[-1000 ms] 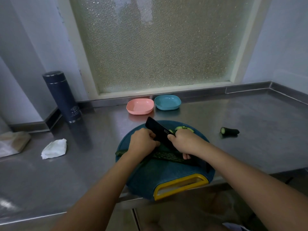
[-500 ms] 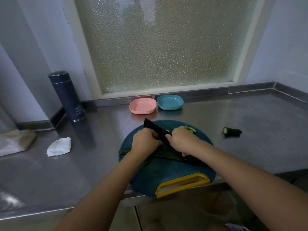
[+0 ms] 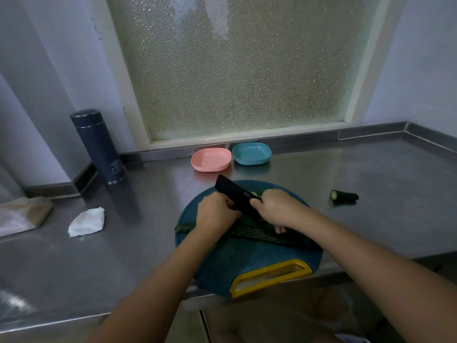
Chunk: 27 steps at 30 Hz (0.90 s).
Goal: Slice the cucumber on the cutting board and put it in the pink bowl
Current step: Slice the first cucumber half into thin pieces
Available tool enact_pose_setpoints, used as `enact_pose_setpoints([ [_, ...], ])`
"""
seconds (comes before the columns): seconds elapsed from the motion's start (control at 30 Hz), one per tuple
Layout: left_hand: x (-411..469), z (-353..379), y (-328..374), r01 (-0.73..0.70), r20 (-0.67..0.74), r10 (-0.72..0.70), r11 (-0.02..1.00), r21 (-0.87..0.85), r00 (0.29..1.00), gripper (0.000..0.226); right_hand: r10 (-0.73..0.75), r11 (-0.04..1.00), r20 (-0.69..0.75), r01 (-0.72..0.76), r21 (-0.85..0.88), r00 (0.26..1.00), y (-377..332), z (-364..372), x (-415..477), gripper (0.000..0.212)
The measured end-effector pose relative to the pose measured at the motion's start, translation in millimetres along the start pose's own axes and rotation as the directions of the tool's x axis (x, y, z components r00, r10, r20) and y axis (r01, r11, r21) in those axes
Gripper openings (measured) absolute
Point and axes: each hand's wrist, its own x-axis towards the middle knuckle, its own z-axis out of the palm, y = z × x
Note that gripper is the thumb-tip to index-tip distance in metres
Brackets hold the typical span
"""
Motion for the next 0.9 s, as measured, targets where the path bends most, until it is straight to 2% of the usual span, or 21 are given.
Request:
enact_pose_setpoints([
  [0.27, 3, 2, 1, 0.021, -0.009, -0.021, 1.000, -0.024, 1.000, 0.016, 0.026, 1.000, 0.019, -0.026, 0.013, 0.999, -4, 1, -1, 0.051],
  [0.47, 2, 3, 4, 0.025, -0.030, -0.025, 1.000, -0.012, 0.999, 0.017, 0.045, 0.998, 0.028, -0.044, -0.040, 0.999, -17, 8, 8, 0.052],
  [0.67, 0, -3, 2, -0.046, 0.130, 0.032, 0.993, 0.107, 0.991, 0.027, 0.038, 0.999, -0.015, -0.038, 0.001, 0.999, -10, 13, 9, 0.050],
  [0.9, 0, -1, -2, -0.047, 0.039, 0.046, 0.999, 0.009, 0.998, 0.034, 0.079, 0.996, -0.039, -0.077, 0.033, 0.996, 14, 7, 7, 0.053],
])
